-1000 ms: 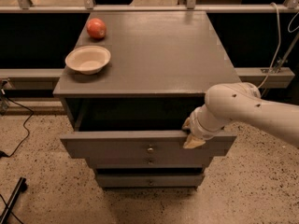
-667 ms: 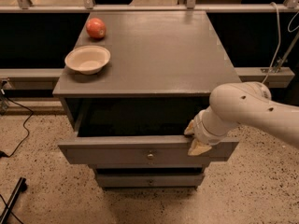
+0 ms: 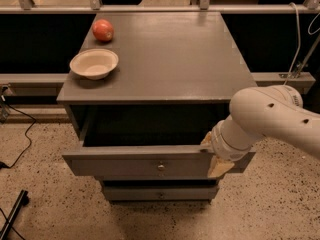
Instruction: Open top drawer
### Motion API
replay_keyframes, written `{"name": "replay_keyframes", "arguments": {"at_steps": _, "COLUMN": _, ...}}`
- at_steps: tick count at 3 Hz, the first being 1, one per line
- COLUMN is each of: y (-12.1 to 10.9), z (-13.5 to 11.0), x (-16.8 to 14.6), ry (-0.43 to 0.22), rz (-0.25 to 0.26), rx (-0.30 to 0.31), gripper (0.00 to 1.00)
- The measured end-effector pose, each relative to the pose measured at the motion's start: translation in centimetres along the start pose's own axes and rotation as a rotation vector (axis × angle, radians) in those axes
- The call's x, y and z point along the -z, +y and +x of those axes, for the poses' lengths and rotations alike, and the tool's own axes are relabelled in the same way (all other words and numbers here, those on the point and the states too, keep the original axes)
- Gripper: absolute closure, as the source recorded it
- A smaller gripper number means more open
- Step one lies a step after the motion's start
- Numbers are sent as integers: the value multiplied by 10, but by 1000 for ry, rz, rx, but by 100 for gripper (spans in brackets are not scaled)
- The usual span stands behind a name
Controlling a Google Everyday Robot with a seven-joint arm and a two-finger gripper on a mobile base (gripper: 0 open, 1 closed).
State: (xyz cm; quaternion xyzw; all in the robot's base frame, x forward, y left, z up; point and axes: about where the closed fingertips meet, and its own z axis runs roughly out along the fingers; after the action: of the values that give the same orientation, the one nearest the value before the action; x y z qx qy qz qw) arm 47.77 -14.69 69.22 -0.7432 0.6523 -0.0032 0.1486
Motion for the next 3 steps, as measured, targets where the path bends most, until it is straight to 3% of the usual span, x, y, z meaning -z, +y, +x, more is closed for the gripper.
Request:
{"name": "replay_keyframes", "arguments": {"at_steps": 1, "y": -6, "z": -1, "x": 10, "ry": 5, "rz": 22, "rx": 10, "gripper": 37}}
{"name": "replay_keyframes", "arguments": {"at_steps": 3, "y": -59, "z": 0, "x": 17, "ry": 7, "rz": 87, "rx": 37, "gripper": 71}}
